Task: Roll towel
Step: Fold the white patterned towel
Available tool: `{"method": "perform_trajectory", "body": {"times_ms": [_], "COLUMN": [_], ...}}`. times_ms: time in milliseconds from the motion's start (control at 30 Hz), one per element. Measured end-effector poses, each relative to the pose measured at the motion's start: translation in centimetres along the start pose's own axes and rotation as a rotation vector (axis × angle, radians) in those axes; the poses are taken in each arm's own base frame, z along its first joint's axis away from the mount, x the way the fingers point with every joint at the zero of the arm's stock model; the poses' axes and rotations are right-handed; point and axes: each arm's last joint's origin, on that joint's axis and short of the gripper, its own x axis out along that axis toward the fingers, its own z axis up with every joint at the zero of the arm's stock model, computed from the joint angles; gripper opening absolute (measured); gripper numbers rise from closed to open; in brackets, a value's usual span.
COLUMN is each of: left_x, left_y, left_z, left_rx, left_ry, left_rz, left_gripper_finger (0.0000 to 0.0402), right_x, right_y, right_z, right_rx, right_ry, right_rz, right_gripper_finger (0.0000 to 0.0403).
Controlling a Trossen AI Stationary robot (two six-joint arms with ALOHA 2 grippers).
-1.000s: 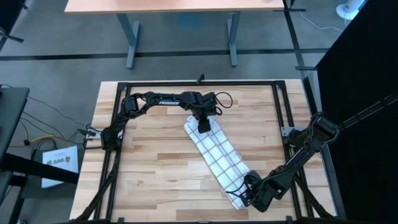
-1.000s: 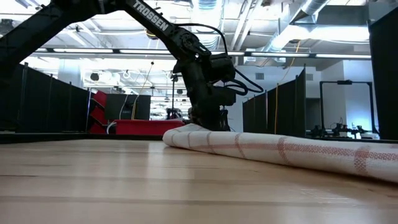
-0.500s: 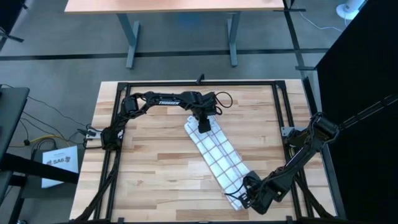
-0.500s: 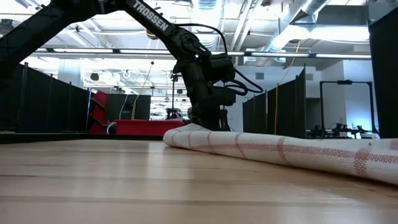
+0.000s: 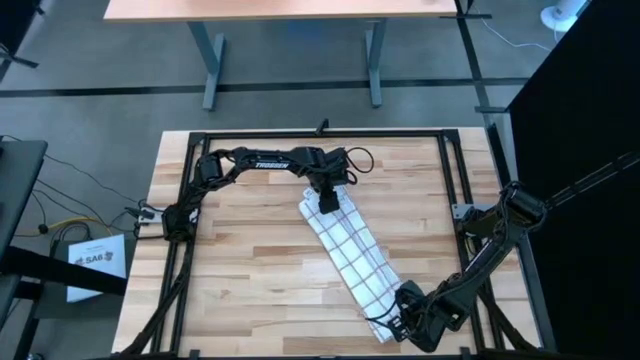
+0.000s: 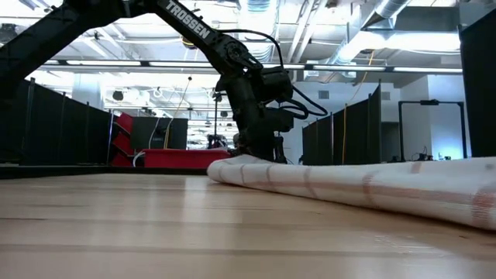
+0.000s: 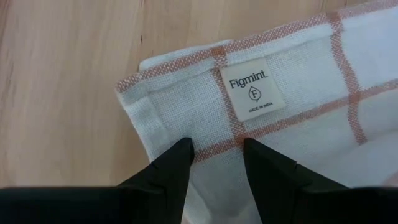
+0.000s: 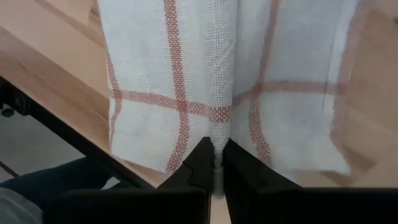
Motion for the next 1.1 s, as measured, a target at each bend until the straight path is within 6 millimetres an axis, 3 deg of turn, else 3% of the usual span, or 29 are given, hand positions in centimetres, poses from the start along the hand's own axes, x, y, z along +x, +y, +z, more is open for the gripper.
{"method": "perform_trajectory", "body": {"times_ms": [233, 400, 733, 1100], "left_x": [0.0, 0.0, 0.0, -1.1], "left_y": [0.2, 0.2, 0.2, 0.0], "left_z": [0.0, 0.0, -0.1, 0.7], "left_rx": [-0.011, -0.011, 0.012, 0.073], "left_ry": [-0.002, -0.001, 0.003, -0.007], "left_rz": [-0.016, -0.016, -0.017, -0.014], "left_gripper_finger": [0.0136, 0.0136, 0.0136, 0.0137], "right_x": [-0.2, -0.2, -0.3, -0.2], "right_y": [-0.6, -0.8, -1.8, -1.4], "right_z": [-1.4, -1.0, -0.2, 0.2], "right_rx": [0.025, 0.014, 0.001, -0.077], "right_ry": [0.017, -0.003, -0.058, -0.082], "right_rz": [0.001, -0.039, -0.152, -0.122], "right_gripper_finger": [0.0011, 0.0014, 0.0057, 0.0064]}}
